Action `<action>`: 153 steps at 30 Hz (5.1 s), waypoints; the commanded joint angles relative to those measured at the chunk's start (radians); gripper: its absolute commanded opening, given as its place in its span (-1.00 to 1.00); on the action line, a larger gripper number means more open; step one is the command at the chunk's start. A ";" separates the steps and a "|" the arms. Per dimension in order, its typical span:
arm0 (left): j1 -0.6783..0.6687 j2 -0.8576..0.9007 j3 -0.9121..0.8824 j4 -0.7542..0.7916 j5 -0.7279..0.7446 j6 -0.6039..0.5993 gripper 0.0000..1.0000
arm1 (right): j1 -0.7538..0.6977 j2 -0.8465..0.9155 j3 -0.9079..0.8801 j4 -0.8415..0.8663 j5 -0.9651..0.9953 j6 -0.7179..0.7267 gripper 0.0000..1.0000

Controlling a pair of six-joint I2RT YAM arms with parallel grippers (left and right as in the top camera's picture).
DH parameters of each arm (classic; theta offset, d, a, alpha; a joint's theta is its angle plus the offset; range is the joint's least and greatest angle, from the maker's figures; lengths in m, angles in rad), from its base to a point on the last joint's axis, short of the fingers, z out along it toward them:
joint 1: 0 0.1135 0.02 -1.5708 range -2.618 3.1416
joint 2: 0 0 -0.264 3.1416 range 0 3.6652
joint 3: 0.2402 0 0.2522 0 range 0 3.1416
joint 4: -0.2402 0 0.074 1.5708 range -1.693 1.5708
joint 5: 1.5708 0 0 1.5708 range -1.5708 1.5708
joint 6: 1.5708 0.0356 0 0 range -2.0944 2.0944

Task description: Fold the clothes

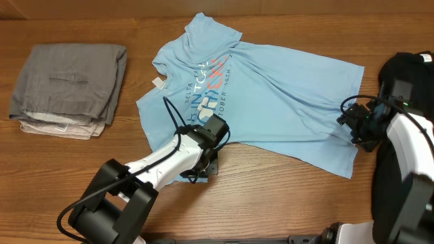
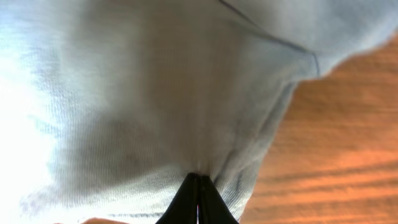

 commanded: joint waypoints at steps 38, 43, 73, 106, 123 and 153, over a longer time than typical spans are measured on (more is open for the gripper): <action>0.004 -0.198 0.265 -0.197 -0.103 0.075 -0.92 | -0.002 -0.113 -0.291 -0.002 -0.120 0.103 -0.92; 0.063 -0.198 0.265 -0.207 -0.103 0.126 -0.92 | -0.002 -0.105 -0.341 0.057 0.005 0.160 -0.92; 0.244 -0.198 0.265 -0.260 -0.133 0.163 -0.92 | -0.283 -0.056 -0.396 -0.235 0.160 0.389 -0.93; 0.527 -0.368 -0.068 -0.123 0.009 0.184 -0.92 | 0.001 -0.188 0.035 -0.248 -0.154 -0.113 -0.14; 0.533 -0.158 -0.264 0.311 -0.016 0.173 -0.92 | 0.009 -0.188 0.033 -0.230 -0.123 -0.113 -0.11; 0.720 0.019 -0.257 -0.051 0.001 0.117 -0.92 | 0.009 -0.188 0.033 -0.262 -0.109 -0.113 -0.07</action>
